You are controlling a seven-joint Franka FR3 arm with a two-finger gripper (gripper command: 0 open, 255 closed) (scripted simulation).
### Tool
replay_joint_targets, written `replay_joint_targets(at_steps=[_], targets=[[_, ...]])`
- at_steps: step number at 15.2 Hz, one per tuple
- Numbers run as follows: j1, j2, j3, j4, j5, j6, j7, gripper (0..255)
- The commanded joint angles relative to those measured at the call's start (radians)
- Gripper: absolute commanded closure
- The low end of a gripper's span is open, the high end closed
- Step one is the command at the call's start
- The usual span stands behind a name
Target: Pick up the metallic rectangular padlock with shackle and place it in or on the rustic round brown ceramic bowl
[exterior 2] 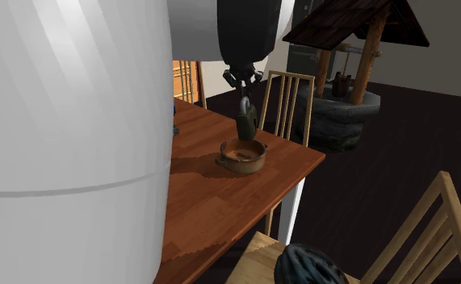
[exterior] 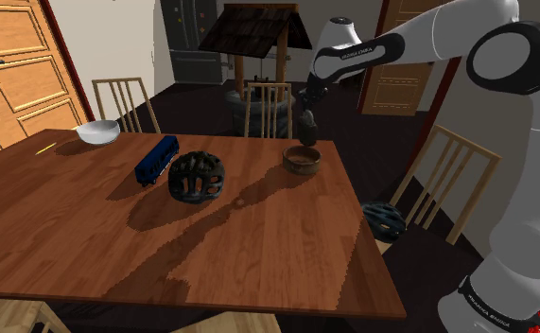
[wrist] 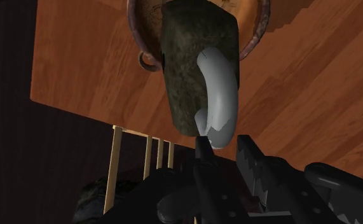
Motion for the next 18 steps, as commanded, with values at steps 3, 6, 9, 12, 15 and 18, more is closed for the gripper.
replay_joint_targets(at_steps=[3,6,9,12,15,18], targets=[[0.001,0.012,-0.004,-0.034,-0.009,0.047,0.009,255],[0.002,0.023,-0.008,-0.059,-0.017,0.082,0.017,255],[0.004,0.035,-0.012,-0.081,-0.025,0.117,0.026,255],[0.006,0.049,-0.017,-0.101,-0.034,0.15,0.034,255],[0.009,0.065,-0.022,-0.119,-0.044,0.183,0.044,255],[0.012,0.08,-0.028,-0.133,-0.053,0.212,0.052,255]])
